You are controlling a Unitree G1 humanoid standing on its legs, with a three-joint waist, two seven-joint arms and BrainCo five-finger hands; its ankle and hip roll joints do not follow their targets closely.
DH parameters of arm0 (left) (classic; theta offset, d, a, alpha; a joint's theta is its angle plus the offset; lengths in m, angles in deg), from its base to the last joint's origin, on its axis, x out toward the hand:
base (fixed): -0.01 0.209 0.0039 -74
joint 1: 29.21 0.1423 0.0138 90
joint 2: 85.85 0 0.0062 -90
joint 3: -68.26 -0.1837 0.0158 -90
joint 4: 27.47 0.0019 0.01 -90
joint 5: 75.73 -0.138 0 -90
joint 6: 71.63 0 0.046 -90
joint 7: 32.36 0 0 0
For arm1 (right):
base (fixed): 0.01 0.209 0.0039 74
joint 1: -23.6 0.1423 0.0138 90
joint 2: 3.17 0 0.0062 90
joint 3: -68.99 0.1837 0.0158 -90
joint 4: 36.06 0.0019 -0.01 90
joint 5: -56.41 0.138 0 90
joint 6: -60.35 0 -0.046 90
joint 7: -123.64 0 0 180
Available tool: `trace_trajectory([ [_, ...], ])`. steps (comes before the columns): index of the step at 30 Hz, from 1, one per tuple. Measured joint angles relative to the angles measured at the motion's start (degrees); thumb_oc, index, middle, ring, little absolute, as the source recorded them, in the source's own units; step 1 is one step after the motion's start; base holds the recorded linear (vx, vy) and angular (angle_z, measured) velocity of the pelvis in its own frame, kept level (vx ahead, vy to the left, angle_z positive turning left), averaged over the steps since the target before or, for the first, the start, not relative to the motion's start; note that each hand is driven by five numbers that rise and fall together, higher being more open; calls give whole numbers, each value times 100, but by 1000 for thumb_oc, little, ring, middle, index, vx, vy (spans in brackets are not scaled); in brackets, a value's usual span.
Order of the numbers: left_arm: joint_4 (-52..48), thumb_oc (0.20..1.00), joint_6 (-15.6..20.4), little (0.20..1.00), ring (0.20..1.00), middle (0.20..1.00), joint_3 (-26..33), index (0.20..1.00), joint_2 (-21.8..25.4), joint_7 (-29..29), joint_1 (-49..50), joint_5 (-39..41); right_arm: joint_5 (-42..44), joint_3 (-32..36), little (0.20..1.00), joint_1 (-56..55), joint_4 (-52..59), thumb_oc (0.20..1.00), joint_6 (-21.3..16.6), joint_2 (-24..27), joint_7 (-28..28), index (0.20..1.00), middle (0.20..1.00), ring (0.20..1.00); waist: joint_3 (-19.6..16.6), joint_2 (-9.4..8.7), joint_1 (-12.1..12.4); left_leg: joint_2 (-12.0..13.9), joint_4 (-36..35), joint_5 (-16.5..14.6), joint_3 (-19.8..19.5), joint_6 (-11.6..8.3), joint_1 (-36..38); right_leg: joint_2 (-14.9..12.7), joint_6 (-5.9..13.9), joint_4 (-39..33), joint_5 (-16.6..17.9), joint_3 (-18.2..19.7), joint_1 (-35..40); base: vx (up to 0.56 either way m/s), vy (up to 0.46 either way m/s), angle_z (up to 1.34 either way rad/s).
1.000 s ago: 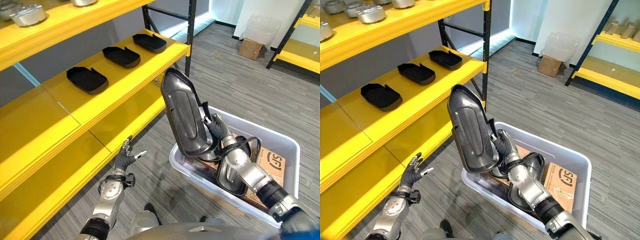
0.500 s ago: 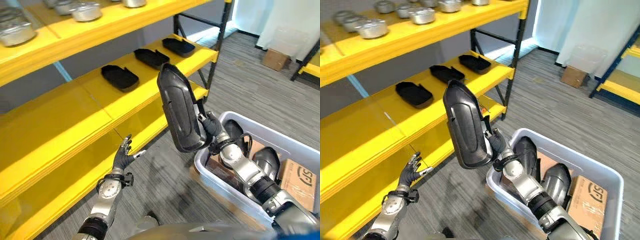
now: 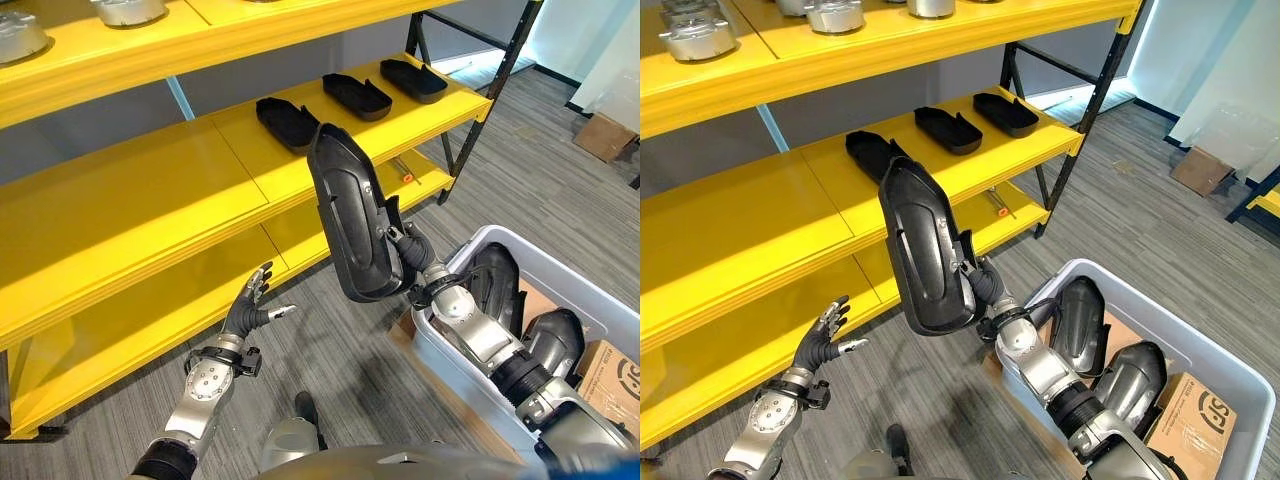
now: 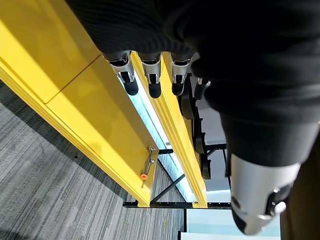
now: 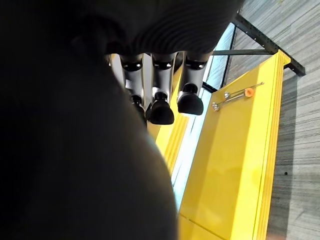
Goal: Move parts from the plastic box to the shelf.
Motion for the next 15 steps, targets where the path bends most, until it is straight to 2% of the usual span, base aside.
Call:
trace_trajectory([
  [2,3,1000,0,1000,1000,1000,0,1000,0,0,18,8,7,-15,200,2,-1,200,14,-13,2,200,200,200,18,36,72,17,1,2,-50,3,-10,4,-30,66,39,-24,-8,-31,92,30],
  [3,3,1000,-1,1000,1000,1000,4,1000,-26,5,-10,50,13,-19,200,-4,-1,200,15,22,6,200,200,200,55,117,30,50,16,116,-389,158,-87,81,93,493,-283,198,-190,12,82,70],
  [4,8,1000,-1,1000,1000,1000,3,1000,-25,6,-61,52,16,-19,200,-25,-2,200,12,33,5,200,200,200,96,134,-17,150,30,176,-570,181,-126,386,139,702,-821,589,-278,26,51,83],
  [5,8,1000,-1,1000,1000,1000,-8,1000,-23,6,-79,52,18,-22,200,-66,-8,200,13,41,-5,200,200,200,93,111,-49,183,27,193,-627,197,-158,708,24,708,-956,815,-344,21,13,60],
  [6,9,1000,0,1000,1000,1000,-35,1000,-29,5,-58,53,13,-33,200,-91,-12,200,13,56,-46,200,200,200,64,10,-49,128,27,235,-616,152,-175,1075,-331,434,-1161,919,-371,62,-29,43],
  [7,44,1000,-4,1000,1000,1000,-66,1000,-90,0,-36,52,12,-36,200,-96,-21,200,7,91,-49,200,200,200,25,27,-94,92,35,259,-606,105,-178,1138,-404,237,-1134,887,-268,83,-41,24],
  [9,90,1000,-9,1000,1000,1000,-198,1000,-244,9,-110,53,17,0,200,-182,-11,200,-17,196,-36,200,200,200,2,68,-264,126,39,242,-605,104,-201,1324,-374,-6,-1118,898,-85,96,-72,42],
  [10,118,1000,-16,1000,1000,1000,-378,1000,-447,5,-227,51,21,12,200,-334,-32,200,-16,353,-44,200,200,200,-33,41,-292,130,47,417,-629,28,-176,1416,-435,-291,-1006,875,135,83,-82,55],
  [13,122,1000,-86,1000,1000,1000,-618,1000,-568,-10,-354,48,17,18,200,-340,-69,200,-20,426,-51,200,200,200,-37,34,-385,114,57,424,-596,24,-221,1453,-444,-495,-950,809,206,114,-64,18],
  [15,192,1000,-154,1000,1000,1000,-652,1000,-639,-28,-423,49,23,31,200,-358,-76,200,-21,452,-53,200,200,200,-44,79,-465,76,58,404,-550,50,-197,1419,-431,-343,-986,837,229,170,-98,26],
])
